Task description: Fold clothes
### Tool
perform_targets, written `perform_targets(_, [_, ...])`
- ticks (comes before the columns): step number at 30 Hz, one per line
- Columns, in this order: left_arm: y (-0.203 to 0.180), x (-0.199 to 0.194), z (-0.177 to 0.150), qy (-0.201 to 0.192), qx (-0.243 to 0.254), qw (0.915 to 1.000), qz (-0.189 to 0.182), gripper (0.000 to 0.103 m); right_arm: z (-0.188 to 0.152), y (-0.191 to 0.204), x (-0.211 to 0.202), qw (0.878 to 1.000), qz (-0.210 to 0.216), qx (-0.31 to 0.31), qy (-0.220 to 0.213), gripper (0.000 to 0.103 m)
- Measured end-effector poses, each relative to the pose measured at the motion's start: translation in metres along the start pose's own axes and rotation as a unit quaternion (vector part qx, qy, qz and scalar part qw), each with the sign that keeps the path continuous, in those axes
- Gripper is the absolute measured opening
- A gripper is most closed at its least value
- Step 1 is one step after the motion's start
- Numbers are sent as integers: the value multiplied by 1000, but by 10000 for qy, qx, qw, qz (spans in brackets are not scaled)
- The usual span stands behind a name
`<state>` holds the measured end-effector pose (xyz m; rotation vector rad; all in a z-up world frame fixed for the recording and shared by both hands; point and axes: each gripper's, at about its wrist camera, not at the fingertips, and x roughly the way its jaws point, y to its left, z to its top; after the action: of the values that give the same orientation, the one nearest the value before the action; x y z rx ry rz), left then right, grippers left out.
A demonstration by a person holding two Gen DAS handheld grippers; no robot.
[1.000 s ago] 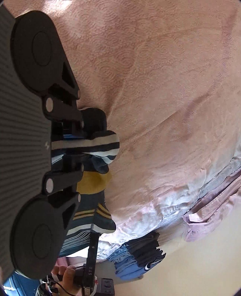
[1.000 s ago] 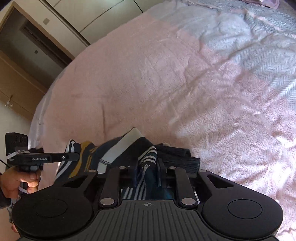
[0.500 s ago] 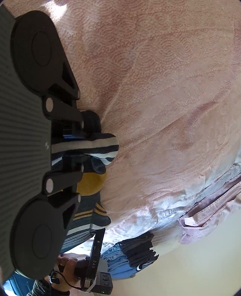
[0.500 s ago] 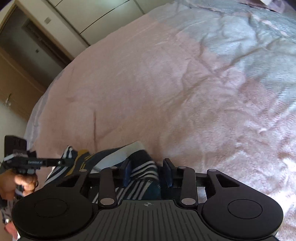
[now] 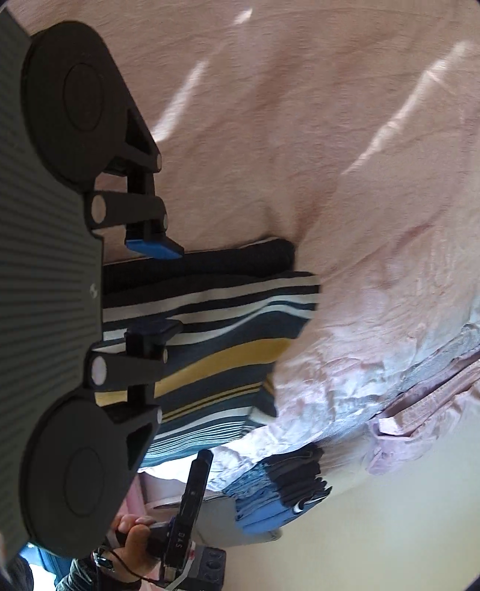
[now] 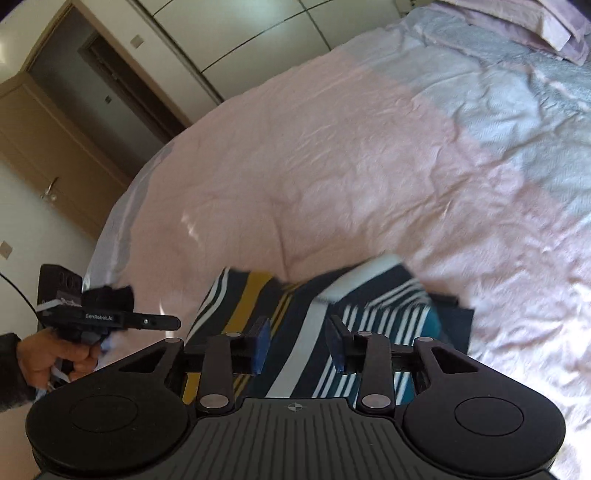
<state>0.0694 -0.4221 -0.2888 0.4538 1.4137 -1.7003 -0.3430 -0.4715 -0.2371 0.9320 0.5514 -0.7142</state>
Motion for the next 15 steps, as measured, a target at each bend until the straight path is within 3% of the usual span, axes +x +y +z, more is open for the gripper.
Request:
perform_targets(2, [-2, -1, -3, 2, 109, 9999, 48, 29, -20, 2, 9, 9997, 44, 139, 193, 37])
perform_targets(3, [-3, -1, -5, 3, 163, 9998, 71, 15, -27, 2, 12, 9996, 10, 79, 260, 37])
perform_targets(4, [-4, -1, -6, 4, 218, 9997, 95, 12, -33, 2, 15, 9995, -36, -9, 320, 37])
perform_targets(7, [-8, -2, -11, 7, 381, 9991, 166, 13, -50, -8, 10, 9982, -369, -188, 435, 37])
perform_targets(12, [-13, -4, -19, 11, 653, 9975, 285, 13, -74, -59, -39, 9859, -1491, 641, 402, 37])
perform_targets(15, [-17, -5, -24, 14, 816, 9960, 356, 12, -80, -57, -75, 9810, -1749, 834, 115, 37])
